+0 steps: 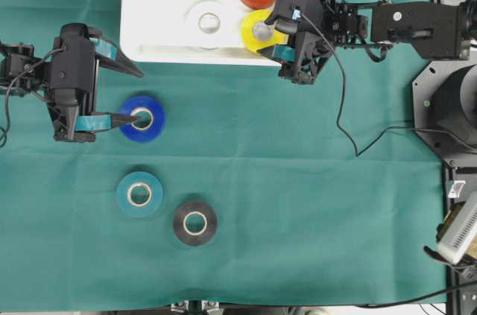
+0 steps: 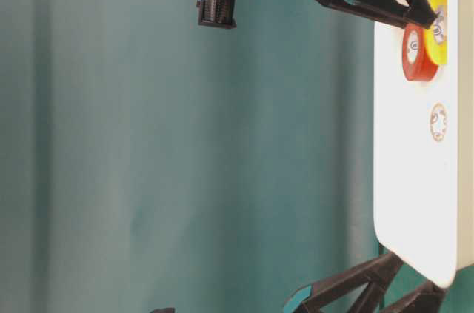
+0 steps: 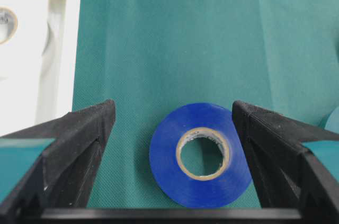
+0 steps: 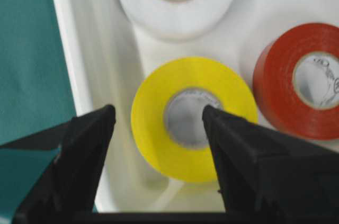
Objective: Put the tape alternately from left to right into the white case.
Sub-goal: 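Release yellow tape in tray and withdraw right gripper toward center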
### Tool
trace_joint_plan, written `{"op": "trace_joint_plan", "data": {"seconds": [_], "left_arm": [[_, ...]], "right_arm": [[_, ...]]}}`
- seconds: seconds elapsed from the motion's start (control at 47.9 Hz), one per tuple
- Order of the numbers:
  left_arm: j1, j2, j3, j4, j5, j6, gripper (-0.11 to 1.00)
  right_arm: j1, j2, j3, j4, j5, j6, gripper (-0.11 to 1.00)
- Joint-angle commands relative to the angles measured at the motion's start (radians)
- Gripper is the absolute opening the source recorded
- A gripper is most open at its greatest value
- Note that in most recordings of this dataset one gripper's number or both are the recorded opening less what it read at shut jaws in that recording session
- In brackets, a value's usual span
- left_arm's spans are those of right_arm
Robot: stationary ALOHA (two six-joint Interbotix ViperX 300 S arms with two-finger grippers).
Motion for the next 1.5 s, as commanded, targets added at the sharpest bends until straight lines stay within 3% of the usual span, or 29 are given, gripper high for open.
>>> {"op": "trace_joint_plan", "data": {"seconds": [0.0,0.815,1.483], "left_arm": [[-0.003,-0.009,-0.014,-0.002,-0.009,0.0,0.73],[-0.02,-0.009,-0.012,-0.003,-0.002,-0.006,0.73],[-0.02,-0.009,-0.005,-0.003,0.0,-0.005,0.73]], "right_arm": [[0.0,-0.023,-0.017,-0.003,-0.006,0.002,0.77],[0.014,-0.025,-0.017,-0.003,-0.008,0.003,0.76],[0.195,-0.048,0.003,-0.003,-0.101,0.005,0.76]]}}
